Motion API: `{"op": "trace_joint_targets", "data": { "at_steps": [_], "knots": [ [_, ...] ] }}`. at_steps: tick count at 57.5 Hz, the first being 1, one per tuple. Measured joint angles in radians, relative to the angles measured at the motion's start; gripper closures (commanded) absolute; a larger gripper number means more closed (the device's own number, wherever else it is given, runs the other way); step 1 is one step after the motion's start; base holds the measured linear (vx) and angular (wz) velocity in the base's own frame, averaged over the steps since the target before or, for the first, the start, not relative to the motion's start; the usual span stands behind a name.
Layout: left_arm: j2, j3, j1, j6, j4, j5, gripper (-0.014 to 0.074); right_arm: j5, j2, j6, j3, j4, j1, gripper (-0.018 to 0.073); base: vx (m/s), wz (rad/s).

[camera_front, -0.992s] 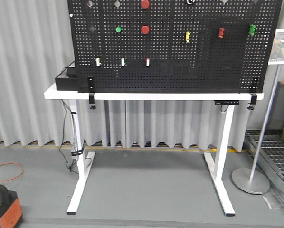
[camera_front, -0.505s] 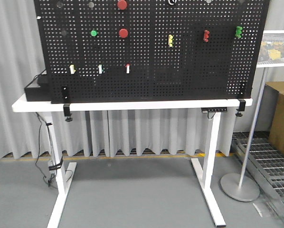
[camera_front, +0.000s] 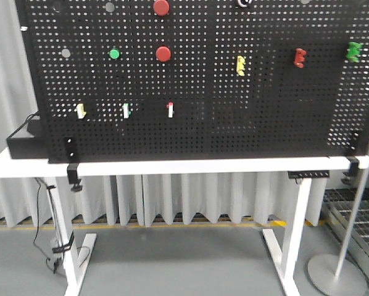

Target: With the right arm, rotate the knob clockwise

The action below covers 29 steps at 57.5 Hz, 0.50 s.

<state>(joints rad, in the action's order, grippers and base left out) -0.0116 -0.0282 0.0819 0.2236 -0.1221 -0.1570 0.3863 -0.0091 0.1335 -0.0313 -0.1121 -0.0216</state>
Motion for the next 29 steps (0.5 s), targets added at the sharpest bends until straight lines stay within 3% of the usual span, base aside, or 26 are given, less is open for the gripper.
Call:
{"op": "trace_joint_targets", "data": {
  "at_steps": [29],
  "knots": [
    [0.0,0.0,0.0,0.0,0.0,0.0,0.0603,0.0,0.0,0.0,0.0,0.0,0.0,0.0567,0.41,0.01]
  ]
}}
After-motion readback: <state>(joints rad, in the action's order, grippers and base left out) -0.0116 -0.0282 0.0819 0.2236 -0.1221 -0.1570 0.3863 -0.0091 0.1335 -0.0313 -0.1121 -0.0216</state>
